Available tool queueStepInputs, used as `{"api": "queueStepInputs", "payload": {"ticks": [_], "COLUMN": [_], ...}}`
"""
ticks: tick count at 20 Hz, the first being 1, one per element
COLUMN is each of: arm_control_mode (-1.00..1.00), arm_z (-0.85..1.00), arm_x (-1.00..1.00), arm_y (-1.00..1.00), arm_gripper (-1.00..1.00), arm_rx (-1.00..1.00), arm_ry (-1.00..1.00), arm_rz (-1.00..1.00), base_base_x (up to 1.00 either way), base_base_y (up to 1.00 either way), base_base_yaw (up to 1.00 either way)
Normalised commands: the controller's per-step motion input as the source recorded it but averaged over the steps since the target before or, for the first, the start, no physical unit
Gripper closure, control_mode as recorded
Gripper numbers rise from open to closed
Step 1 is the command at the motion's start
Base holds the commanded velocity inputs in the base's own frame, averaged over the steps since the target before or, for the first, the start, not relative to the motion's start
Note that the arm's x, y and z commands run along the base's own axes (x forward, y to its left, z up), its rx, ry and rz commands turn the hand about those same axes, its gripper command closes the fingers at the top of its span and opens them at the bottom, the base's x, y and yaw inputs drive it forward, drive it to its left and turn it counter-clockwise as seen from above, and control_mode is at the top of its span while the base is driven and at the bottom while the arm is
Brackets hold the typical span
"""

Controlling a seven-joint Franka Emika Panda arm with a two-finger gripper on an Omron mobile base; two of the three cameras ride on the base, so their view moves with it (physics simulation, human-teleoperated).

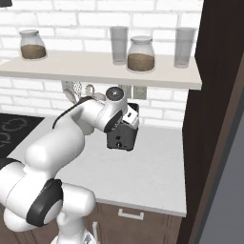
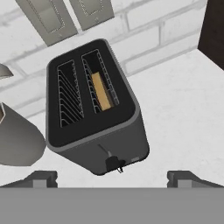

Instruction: Start the toaster. Once the lever pops up, take the bread to the plate on the dining counter.

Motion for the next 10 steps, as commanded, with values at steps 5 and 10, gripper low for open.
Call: {"api": "queueStepInputs", "payload": {"ticks": [5, 10], "arm_control_mode": [-1.00, -1.00], "arm_z": [0.00, 0.00], "arm_x": [0.00, 0.00], "arm_y": [0.00, 0.00], "arm_gripper": [-1.00, -1.00], "arm_rx": [0.00, 0.00], "arm_ry": [0.00, 0.00], "arm_rz": [0.00, 0.00], "base_base_x": [0.00, 0.00], "base_base_y": [0.00, 0.00], "base_base_yaw": [0.00, 0.00]}}
